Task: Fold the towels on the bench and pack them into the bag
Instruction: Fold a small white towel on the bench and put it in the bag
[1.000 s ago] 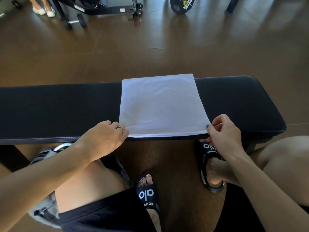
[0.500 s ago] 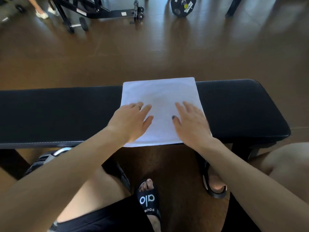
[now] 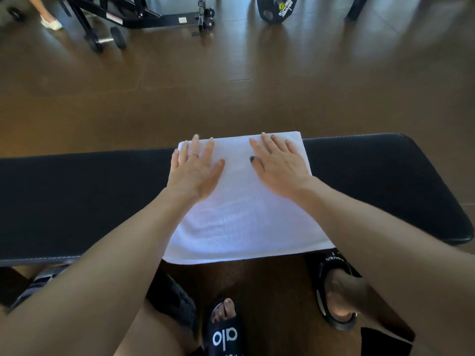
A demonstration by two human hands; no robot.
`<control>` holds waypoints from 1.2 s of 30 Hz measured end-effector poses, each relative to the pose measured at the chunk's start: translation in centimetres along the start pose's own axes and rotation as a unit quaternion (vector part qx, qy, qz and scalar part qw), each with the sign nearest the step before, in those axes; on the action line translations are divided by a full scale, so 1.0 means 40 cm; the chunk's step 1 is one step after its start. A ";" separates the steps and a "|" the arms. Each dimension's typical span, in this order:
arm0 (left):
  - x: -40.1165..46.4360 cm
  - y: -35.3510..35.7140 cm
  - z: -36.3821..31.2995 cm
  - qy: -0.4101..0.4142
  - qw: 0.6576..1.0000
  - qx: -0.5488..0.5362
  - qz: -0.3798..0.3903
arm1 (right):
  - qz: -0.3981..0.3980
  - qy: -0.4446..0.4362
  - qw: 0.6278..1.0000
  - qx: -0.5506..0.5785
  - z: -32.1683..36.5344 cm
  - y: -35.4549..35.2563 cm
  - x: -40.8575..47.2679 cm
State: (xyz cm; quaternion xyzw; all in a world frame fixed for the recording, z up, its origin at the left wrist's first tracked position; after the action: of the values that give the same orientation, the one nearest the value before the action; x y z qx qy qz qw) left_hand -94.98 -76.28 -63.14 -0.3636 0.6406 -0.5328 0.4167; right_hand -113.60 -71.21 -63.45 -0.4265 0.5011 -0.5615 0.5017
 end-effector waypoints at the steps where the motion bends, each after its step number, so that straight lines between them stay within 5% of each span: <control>1: 0.010 0.014 0.021 -0.015 1.000 -0.009 0.012 | 0.013 0.009 1.000 -0.007 -0.027 0.003 0.017; 7: 0.015 0.036 0.040 -0.024 1.000 -0.018 0.007 | 0.045 0.117 0.991 0.040 -0.212 -0.024 0.061; 11: -0.001 -0.010 0.000 -0.021 0.999 0.018 -0.039 | 0.070 0.218 0.958 0.175 -0.261 -0.034 0.084; 18: -0.267 -0.044 -0.412 0.322 0.944 -0.023 -0.073 | 0.035 0.277 0.865 0.417 -0.308 -0.069 0.106; 21: -0.342 0.013 -0.529 0.393 0.916 0.042 -0.061 | 0.014 0.262 0.847 0.463 -0.316 -0.084 0.117; 29: -0.362 0.050 -0.597 0.372 0.916 0.144 -0.035 | -0.011 0.223 0.893 0.391 -0.295 -0.104 0.112; 36: -0.376 0.010 -0.563 0.337 0.936 0.091 -0.045 | -0.027 0.217 0.904 0.366 -0.304 -0.131 0.109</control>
State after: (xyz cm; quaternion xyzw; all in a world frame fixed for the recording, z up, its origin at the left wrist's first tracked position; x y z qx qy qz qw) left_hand -109.92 -53.98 -59.44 -0.1519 0.6753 -0.6982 0.1829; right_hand -126.83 -73.90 -60.01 -0.0932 0.3449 -0.7976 0.4859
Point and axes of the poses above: each hand's wrist, its own x-axis towards the middle knuckle, its own y-axis out of the palm, z = x × y, the point moved 7 cm from there along x, towards the middle knuckle, and after that the axes turned 4 degrees about y, right-handed, at the moved point
